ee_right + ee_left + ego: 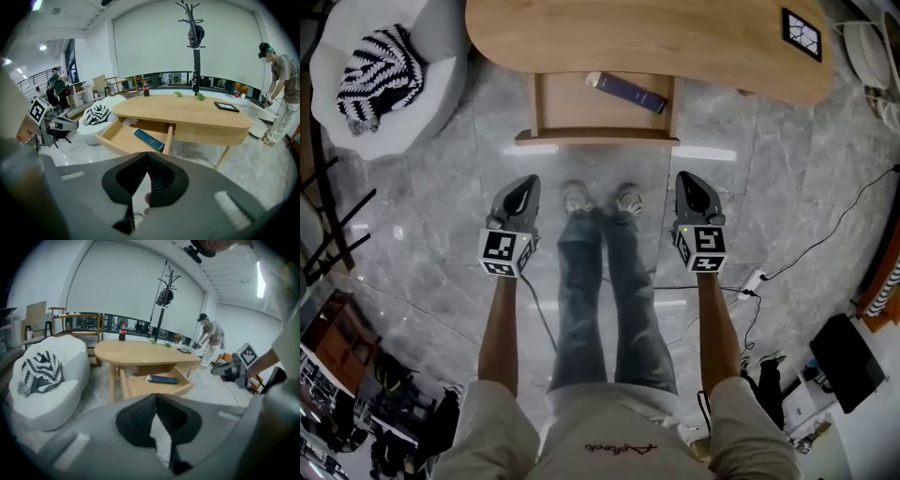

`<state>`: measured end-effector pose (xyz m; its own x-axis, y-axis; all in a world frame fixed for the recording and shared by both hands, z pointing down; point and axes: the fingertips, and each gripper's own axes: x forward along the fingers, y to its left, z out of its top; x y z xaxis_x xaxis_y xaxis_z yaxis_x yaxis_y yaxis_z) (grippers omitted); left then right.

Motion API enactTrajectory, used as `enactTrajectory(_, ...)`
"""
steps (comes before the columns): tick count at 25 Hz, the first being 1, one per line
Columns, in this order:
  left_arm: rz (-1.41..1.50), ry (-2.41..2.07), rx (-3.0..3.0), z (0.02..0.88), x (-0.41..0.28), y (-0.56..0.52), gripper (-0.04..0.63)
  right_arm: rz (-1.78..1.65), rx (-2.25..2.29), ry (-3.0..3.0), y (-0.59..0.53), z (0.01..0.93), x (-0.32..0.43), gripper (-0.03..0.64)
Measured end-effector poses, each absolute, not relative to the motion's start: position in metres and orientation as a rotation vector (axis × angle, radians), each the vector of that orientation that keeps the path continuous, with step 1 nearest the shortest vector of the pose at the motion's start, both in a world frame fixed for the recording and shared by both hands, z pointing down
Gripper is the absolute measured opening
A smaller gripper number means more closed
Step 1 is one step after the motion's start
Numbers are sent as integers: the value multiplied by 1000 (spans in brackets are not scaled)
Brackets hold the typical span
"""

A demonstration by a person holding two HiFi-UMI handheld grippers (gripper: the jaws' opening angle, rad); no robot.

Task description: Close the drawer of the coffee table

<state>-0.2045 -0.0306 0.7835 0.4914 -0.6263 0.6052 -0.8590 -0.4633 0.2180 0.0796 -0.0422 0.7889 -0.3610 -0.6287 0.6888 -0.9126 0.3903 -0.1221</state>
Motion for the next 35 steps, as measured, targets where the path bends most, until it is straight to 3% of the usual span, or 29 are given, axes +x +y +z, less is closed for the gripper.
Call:
enactTrajectory(25,874,-1292,2173,921,-260,-56,2,677,1194,-2015,-58,930,90,6)
enactTrajectory(30,1074,-1258,2216,936,-278,-64,9,599,1105,-2000,-63,940,89,73)
enactTrajectory(35,1152,-1195,2225,952,-282,-71,96,573,1068,-1988,-72,950,91,156)
